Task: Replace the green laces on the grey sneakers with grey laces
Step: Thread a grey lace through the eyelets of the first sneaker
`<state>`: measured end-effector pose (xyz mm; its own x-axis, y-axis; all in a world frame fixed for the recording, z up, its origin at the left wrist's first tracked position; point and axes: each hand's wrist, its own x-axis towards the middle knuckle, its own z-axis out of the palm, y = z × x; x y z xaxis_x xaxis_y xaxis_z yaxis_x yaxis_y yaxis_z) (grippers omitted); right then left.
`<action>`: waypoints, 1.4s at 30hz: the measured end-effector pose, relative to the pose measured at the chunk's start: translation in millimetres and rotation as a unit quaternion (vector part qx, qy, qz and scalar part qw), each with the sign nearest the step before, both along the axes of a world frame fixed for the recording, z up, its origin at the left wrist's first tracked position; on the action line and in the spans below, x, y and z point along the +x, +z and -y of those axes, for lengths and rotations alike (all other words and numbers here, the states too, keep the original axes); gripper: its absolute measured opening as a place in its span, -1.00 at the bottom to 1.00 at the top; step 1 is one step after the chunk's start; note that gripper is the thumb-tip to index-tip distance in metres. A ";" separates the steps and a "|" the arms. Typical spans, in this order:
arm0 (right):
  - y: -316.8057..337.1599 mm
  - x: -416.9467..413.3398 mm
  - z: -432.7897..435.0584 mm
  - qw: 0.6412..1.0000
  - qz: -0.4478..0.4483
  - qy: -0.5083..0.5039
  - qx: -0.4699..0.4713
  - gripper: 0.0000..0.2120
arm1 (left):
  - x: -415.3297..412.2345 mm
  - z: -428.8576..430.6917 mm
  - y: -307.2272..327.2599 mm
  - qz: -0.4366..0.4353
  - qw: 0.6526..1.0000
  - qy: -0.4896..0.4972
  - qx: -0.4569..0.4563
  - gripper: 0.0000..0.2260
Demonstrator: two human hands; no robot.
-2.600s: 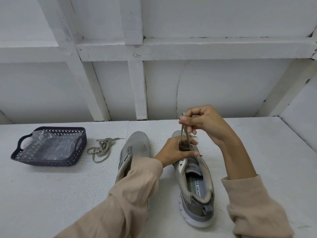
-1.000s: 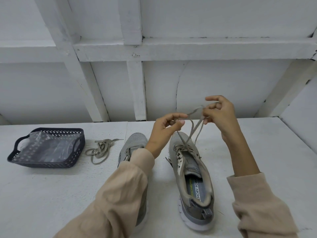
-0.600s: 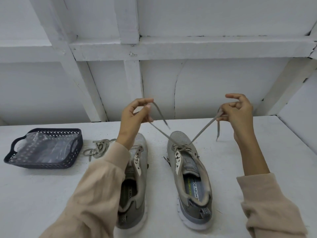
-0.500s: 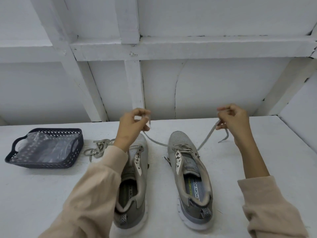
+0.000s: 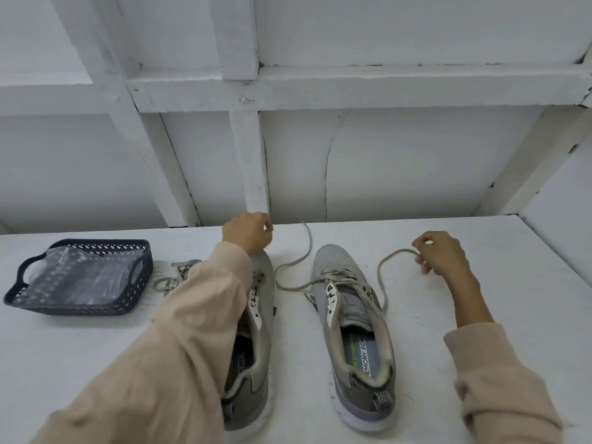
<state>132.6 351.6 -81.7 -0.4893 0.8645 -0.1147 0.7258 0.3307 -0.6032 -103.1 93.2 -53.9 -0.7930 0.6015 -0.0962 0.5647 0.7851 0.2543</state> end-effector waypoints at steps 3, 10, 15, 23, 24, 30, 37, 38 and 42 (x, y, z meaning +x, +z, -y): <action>-18.7 1.8 -11.6 1.000 0.010 -0.026 -0.013 -0.82 | -15.2 -16.6 -10.8 0.037 0.998 0.000 -0.045 -0.69; -40.8 -18.2 6.6 0.998 -0.012 -0.056 0.013 -0.68 | -4.6 -67.6 -45.3 0.077 0.981 -0.175 -0.042 -0.60; -44.8 -30.1 13.6 0.998 -0.012 -0.056 0.028 -0.75 | 10.3 -73.7 -65.2 0.014 0.977 -0.198 -0.077 -0.72; -48.2 -31.5 17.2 0.996 -0.066 -0.052 0.025 -0.85 | 20.0 -55.6 -49.0 0.050 0.977 -0.174 -0.114 -0.67; -47.8 -30.2 17.6 0.996 -0.068 -0.045 0.017 -0.83 | 21.1 -53.7 -44.6 0.084 0.966 -0.192 -0.153 -0.62; -52.6 -27.1 21.5 0.999 -0.050 0.017 0.010 -0.80 | 28.5 -46.2 -27.3 0.179 0.914 -0.234 -0.277 -0.77; -60.4 -26.9 35.5 0.993 -0.100 -0.019 0.066 -0.96 | 32.0 -58.8 -47.2 0.000 0.990 -0.110 -0.093 -0.66; -60.8 -27.1 38.0 0.991 -0.114 -0.019 0.062 -0.94 | 32.4 -59.5 -52.9 -0.002 0.986 -0.125 -0.109 -0.63; -62.6 -27.4 38.5 0.991 -0.129 -0.001 0.019 -0.84 | 37.9 -60.1 -58.3 -0.065 0.973 -0.178 -0.132 -0.73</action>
<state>105.2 313.0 -144.3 -0.4961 0.8670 0.0463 0.5498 0.3549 -0.7562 -65.2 153.3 -112.2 -0.5547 0.8082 -0.1976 0.8267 0.5623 -0.0208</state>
